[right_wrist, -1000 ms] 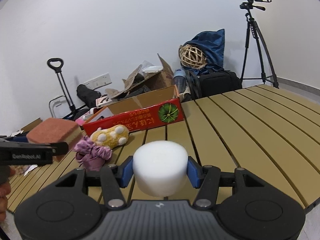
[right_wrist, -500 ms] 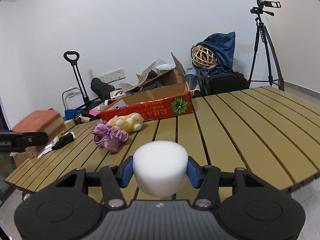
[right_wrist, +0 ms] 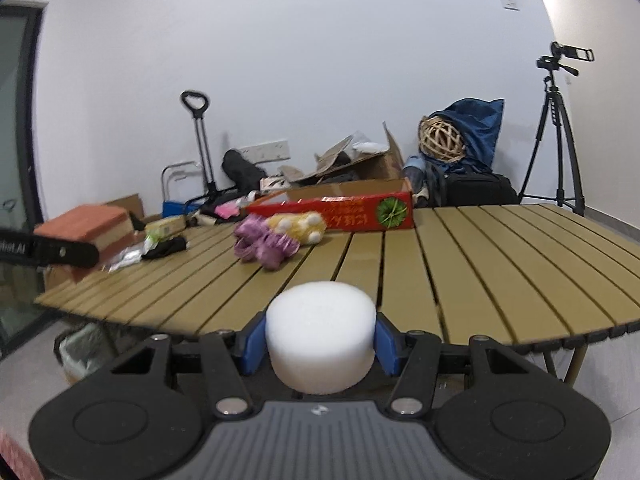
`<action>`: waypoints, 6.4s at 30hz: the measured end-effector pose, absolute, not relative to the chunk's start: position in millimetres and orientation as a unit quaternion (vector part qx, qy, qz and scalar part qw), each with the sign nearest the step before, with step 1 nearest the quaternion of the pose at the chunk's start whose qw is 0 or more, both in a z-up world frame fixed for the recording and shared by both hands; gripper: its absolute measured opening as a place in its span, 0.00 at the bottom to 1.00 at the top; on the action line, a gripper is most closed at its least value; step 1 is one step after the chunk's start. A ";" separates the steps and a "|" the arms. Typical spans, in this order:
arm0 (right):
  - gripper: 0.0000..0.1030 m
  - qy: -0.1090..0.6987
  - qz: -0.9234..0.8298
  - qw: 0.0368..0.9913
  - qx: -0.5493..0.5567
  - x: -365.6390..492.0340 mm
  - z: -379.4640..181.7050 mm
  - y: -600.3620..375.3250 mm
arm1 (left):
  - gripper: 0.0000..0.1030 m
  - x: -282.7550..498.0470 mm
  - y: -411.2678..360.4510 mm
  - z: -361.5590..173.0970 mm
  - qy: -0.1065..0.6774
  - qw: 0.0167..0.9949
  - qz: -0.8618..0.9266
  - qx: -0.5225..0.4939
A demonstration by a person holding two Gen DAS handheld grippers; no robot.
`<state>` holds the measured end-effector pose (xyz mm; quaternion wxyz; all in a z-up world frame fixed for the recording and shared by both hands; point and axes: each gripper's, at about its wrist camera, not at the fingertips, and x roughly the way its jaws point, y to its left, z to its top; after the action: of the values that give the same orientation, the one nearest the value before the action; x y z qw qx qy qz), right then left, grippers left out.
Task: Collect trash
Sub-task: 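Carry the sponge in the left tool and puck in the right tool to the bin, then open the right tool over the bin to drop the white puck, then lower the left tool over the bin and release the pink sponge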
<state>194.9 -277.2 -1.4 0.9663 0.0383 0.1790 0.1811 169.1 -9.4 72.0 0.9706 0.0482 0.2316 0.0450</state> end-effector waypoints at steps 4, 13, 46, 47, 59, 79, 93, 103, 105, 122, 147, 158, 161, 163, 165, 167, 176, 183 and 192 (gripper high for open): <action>0.53 0.206 0.183 0.961 0.015 179.7 -17.5 -269.1 | 0.97 154.6 -0.4 58.0 0.245 0.968 0.044 0.040; 0.53 0.287 0.186 0.939 -0.030 157.2 -55.9 -245.2 | 0.97 131.1 24.1 23.3 0.276 0.959 0.054 0.016; 0.53 0.451 0.176 0.870 -0.091 160.5 -129.7 -193.9 | 0.96 139.3 56.4 -106.2 0.449 0.891 0.066 -0.022; 0.53 0.452 0.176 0.870 -0.091 161.6 -130.0 -192.9 | 0.96 139.9 57.1 -108.5 0.453 0.889 0.068 -0.022; 0.53 0.460 0.189 0.863 -0.090 179.8 -135.3 -171.6 | 0.96 145.5 66.8 -118.7 0.473 0.875 0.094 -0.033; 0.53 0.462 0.218 0.854 -0.104 221.5 -143.6 -121.4 | 0.96 150.3 80.5 -124.4 0.484 0.864 0.128 -0.050; 0.84 0.467 0.206 0.854 -0.099 246.5 -155.3 -103.5 | 0.96 152.9 81.4 -129.6 0.495 0.857 0.132 -0.053; 1.00 0.483 0.187 0.850 -0.097 249.9 -162.6 -111.4 | 0.96 153.8 80.9 -131.0 0.498 0.856 0.132 -0.052; 1.00 0.484 0.184 0.850 -0.097 249.2 -163.0 -113.0 | 0.96 153.8 80.3 -131.1 0.498 0.856 0.132 -0.051; 1.00 0.481 0.160 0.858 -0.084 253.5 -154.8 -136.4 | 0.96 164.6 57.4 -132.4 0.502 0.859 0.094 -0.031; 1.00 0.465 0.064 0.883 -0.023 264.6 -132.9 -220.7 | 0.96 226.1 -33.4 -150.1 0.507 0.861 -0.010 0.048; 1.00 0.466 0.034 0.883 0.038 272.1 -130.7 -246.8 | 0.96 259.5 -56.5 -167.7 0.523 0.850 -0.030 0.050; 1.00 0.472 0.027 0.880 0.050 272.2 -134.0 -252.1 | 0.96 266.6 -57.5 -175.0 0.530 0.846 -0.029 0.050; 1.00 0.475 0.022 0.878 0.055 272.6 -136.0 -253.8 | 0.96 271.1 -56.9 -180.1 0.537 0.842 -0.026 0.047; 1.00 0.478 0.018 0.876 0.056 273.6 -138.1 -254.5 | 0.96 274.0 -55.6 -184.7 0.544 0.838 -0.024 0.043; 1.00 0.481 0.016 0.875 0.052 273.8 -140.2 -253.4 | 0.96 275.0 -53.8 -187.8 0.551 0.833 -0.023 0.038; 1.00 0.500 0.014 0.865 0.038 276.0 -148.0 -250.7 | 0.96 271.6 -53.3 -187.6 0.553 0.832 -0.025 0.042; 1.00 0.506 0.010 0.862 0.036 276.2 -150.5 -251.7 | 1.00 274.4 -55.4 -187.7 0.563 0.825 -0.024 0.039; 1.00 0.511 0.010 0.859 0.034 277.6 -152.4 -251.5 | 1.00 276.7 -50.7 -194.2 0.593 0.804 -0.006 0.037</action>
<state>277.6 -251.5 -152.4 0.8589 0.0338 0.5109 0.0104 276.7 -50.7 -194.2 0.8040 0.0372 0.5935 -0.0060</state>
